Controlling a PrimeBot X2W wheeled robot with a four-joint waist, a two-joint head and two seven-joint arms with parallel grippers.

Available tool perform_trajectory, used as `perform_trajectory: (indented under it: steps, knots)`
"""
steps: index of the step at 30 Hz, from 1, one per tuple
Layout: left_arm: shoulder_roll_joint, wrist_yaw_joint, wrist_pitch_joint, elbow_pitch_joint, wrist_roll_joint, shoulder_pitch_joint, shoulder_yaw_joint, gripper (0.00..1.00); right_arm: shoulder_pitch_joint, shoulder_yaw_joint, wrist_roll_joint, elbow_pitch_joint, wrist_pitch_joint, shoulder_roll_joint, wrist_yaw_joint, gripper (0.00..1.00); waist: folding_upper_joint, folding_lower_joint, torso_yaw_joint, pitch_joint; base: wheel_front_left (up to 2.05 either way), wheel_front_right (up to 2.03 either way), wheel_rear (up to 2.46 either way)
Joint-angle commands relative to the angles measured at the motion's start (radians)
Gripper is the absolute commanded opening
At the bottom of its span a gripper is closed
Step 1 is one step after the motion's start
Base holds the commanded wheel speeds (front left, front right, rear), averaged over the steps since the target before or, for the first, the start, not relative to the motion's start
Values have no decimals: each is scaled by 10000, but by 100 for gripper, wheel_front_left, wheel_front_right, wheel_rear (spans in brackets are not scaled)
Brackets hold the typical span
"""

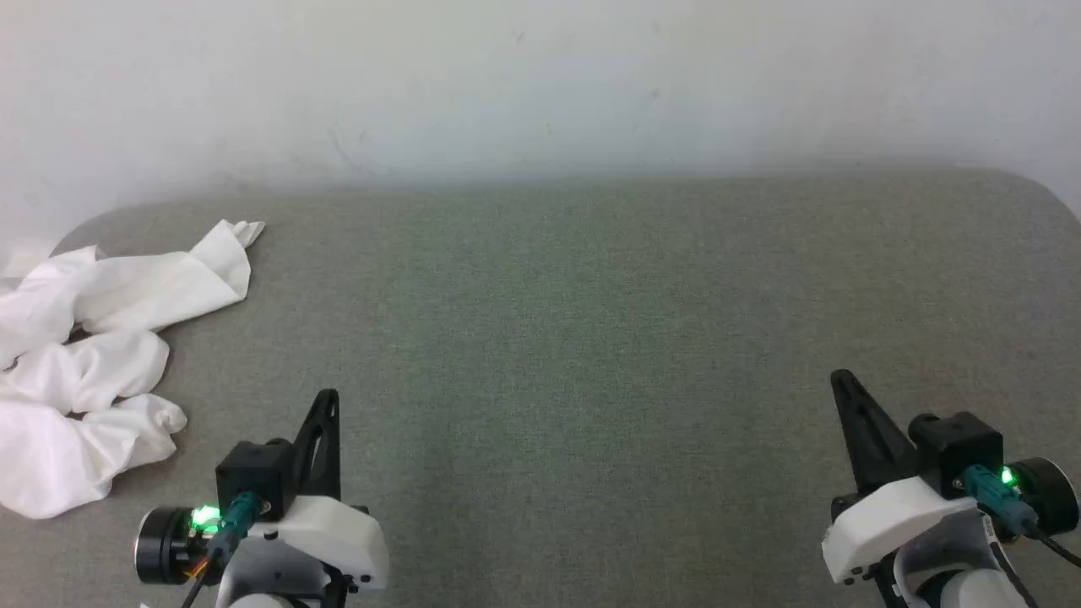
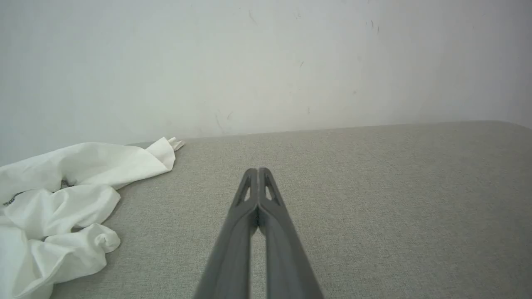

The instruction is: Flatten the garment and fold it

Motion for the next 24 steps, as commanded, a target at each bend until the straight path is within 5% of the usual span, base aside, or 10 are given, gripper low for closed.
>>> perform_trajectory:
  steps: [1, 18, 19, 24]
  knots:
    - [-26, 64, 3, 22, 64, -118, -5, 0, -108, -1, 74, -32, 5, 32, -21, 0, 0, 0, 0, 0, 0, 0, 0]
    - [-26, 64, 3, 22, 64, -118, -5, 0, -108, -1, 74, -32, 5, 32, -21, 0, 0, 0, 0, 0, 0, 0, 0]
    - [0, 0, 0, 0, 0, 0, 2, 100, 0, 0, 0, 0, 0, 0, 0, 100, 0, 0, 0, 0, 0, 0, 0]
    - [0, -8, -18, -2, -7, 16, 3, 100, 10, -14, 16, 14, -18, -5, 0, 100, 0, 0, 0, 0, 0, 0, 0]
